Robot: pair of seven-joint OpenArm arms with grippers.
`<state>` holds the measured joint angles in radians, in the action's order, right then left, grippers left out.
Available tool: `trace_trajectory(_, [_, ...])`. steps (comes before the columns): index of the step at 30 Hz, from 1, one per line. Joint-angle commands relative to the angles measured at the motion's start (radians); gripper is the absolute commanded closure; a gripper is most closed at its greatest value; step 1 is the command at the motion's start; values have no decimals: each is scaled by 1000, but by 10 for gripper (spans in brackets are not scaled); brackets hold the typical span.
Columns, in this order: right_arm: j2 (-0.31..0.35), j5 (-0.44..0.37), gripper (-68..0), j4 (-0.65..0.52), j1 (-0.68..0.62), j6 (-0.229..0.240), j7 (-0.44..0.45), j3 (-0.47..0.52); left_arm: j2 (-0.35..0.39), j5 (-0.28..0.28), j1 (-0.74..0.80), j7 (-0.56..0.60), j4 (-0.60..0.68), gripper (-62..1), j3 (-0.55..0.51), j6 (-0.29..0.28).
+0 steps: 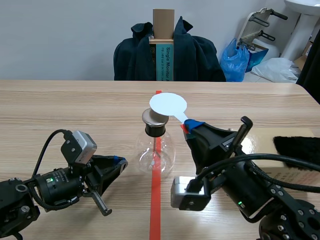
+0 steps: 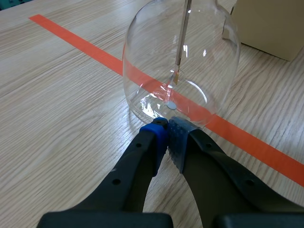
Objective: Do the electroscope experiment.
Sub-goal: 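Move the plate toward and away from the electroscope, then put the plate down on the right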
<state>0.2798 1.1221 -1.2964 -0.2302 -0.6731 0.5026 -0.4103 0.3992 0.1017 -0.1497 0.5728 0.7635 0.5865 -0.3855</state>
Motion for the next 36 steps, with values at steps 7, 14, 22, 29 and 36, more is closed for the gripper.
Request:
trace_trajectory(7, [11,-8,-8,-11,17,-14,-118,-3,-5,9,-8,13,13,-32,-3,2])
trace_trajectory(14, [11,-8,-8,-11,18,-14,-199,0,-5,9,-8,14,13,-32,-3,2])
trace_trajectory(22, [12,-55,-8,-35,60,-14,-291,0,-5,10,-8,14,14,-32,-3,2])
trace_trajectory(29, [31,-61,-8,-180,81,-14,-326,56,0,10,-8,14,14,-32,-3,2])
trace_trajectory(36, [68,-111,-8,-393,75,-9,-362,111,44,39,40,69,69,-32,-8,2])
